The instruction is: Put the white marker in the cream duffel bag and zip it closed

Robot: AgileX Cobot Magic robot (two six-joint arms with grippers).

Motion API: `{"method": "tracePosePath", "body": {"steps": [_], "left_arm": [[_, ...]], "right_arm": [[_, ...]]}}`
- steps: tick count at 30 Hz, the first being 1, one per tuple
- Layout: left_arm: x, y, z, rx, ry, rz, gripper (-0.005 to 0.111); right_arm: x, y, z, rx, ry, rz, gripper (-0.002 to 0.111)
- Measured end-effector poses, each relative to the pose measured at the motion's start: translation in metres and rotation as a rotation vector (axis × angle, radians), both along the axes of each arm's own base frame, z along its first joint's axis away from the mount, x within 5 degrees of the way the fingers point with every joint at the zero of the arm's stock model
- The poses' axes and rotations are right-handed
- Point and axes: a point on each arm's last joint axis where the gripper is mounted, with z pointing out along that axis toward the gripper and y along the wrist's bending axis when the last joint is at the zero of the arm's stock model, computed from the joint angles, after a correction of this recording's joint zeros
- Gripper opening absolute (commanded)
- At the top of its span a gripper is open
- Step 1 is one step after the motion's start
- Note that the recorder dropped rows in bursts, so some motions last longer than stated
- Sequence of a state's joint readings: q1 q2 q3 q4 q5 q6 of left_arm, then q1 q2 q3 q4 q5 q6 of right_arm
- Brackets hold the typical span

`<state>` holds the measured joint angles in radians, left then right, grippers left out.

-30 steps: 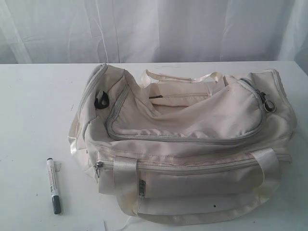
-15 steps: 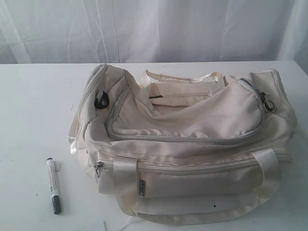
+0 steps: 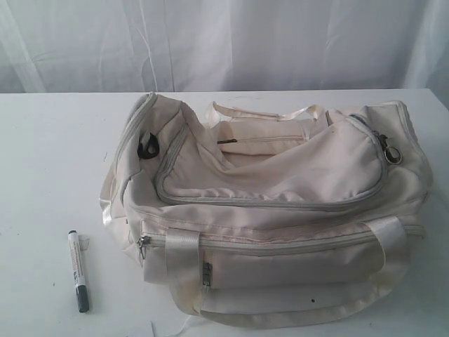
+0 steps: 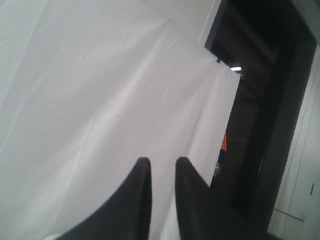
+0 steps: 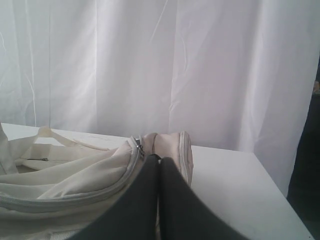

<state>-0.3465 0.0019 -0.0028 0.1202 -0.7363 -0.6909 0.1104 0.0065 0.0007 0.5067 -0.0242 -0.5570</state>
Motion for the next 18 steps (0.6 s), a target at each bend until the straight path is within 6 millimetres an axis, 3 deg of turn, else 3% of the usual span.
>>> {"method": "tracePosePath", "body": {"steps": [1, 11, 15, 18], "left_arm": [[0.001, -0.001, -0.001, 0.001, 0.014, -0.006, 0.000], [0.001, -0.003, -0.003, -0.037, 0.064, -0.072, 0.000], [0.002, -0.009, -0.004, -0.002, 0.140, -0.127, 0.000], [-0.001, -0.011, 0.008, 0.044, 0.184, -0.147, 0.000]], "right_arm": [[0.000, 0.000, 0.000, 0.000, 0.000, 0.000, 0.000], [0.000, -0.001, 0.001, 0.009, -0.012, -0.006, 0.000], [-0.001, -0.005, 0.009, 0.256, -0.083, -0.019, 0.000], [-0.003, -0.010, 0.016, 0.492, -0.156, -0.009, 0.000]]}}
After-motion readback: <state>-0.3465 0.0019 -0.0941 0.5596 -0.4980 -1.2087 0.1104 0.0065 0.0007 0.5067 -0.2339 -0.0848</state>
